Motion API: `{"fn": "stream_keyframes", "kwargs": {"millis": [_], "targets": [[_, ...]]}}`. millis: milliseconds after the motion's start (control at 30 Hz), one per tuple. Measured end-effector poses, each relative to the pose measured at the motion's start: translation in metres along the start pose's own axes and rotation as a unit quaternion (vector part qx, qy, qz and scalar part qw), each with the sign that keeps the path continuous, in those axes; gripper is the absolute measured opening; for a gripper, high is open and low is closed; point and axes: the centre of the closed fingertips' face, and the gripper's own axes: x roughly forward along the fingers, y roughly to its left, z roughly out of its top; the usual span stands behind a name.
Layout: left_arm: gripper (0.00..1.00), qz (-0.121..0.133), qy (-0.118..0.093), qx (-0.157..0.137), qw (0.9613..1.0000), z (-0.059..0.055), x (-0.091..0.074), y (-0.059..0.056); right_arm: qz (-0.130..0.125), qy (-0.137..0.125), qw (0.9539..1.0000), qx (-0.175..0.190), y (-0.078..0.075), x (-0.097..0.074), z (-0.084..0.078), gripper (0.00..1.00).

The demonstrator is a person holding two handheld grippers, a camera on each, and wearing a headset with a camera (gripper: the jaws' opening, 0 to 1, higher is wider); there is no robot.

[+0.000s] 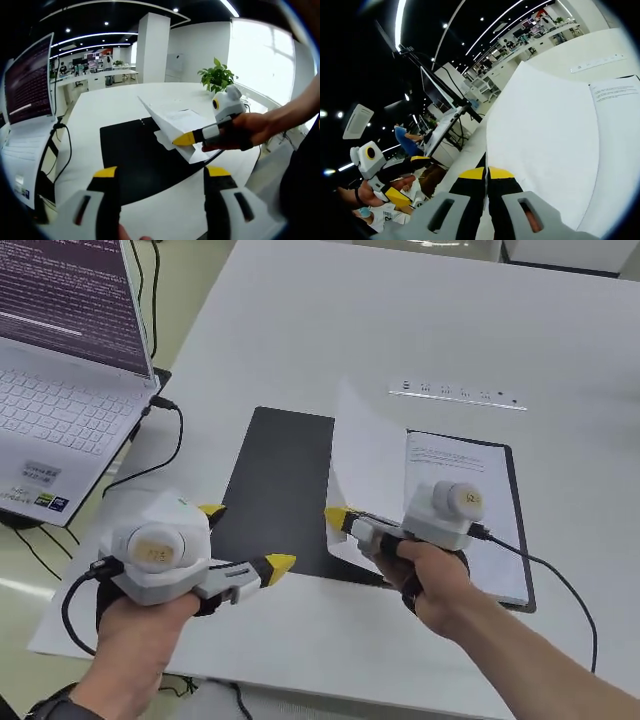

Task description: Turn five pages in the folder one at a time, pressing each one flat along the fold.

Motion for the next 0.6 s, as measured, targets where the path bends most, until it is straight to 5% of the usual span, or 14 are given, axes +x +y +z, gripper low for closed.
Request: {"fn": "stream_keyframes", "kwargs": {"millis": [600], "targets": [[0.68,0.008,-0.010,-0.008,0.9999,0.008,-0.002,0.012,-0.019,0.041,0.9982,0.040,-0.020,0.031,-0.028,0.00]]}}
